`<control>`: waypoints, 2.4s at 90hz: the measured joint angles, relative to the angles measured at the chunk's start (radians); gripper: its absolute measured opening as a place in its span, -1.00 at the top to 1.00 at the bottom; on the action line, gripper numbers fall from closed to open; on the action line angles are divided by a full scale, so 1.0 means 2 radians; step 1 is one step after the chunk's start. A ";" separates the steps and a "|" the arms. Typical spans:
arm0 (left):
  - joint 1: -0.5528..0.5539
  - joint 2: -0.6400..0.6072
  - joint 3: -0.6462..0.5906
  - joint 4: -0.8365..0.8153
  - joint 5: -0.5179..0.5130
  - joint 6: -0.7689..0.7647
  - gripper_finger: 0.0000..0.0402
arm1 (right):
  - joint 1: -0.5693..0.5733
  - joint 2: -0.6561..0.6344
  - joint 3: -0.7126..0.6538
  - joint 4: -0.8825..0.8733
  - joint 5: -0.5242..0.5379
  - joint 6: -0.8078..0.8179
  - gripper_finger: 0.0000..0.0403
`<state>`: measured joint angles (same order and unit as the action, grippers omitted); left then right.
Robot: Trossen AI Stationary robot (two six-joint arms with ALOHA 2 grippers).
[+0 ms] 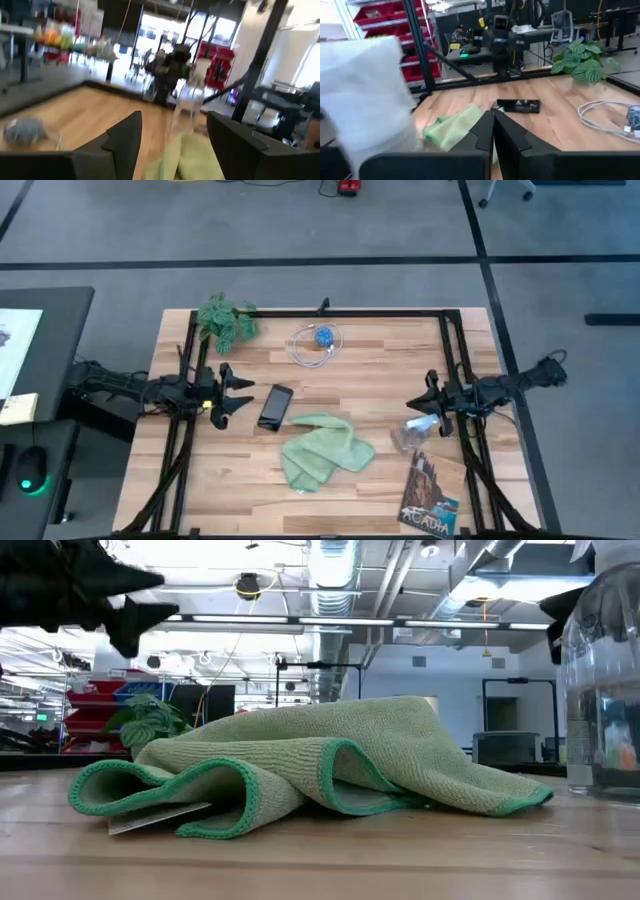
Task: Apply microfiber cloth
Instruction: Return to Home Position
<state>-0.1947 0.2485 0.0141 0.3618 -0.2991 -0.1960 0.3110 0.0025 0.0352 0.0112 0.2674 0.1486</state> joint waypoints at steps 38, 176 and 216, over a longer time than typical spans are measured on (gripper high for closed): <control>0.035 -0.001 -0.001 -0.046 0.009 0.058 0.00 | -0.113 0.000 -0.013 0.015 -0.049 0.016 1.00; 0.112 -0.123 -0.001 -0.157 0.012 0.131 0.00 | -0.115 0.002 -0.014 0.019 -0.044 0.022 1.00; 0.112 -0.114 -0.001 -0.158 0.012 0.113 0.00 | -0.115 0.002 -0.014 0.019 -0.044 0.022 1.00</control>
<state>0.0303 0.0196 0.0113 0.0463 -0.2752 0.0299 0.0803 0.0063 0.0074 0.0498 0.1795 0.1925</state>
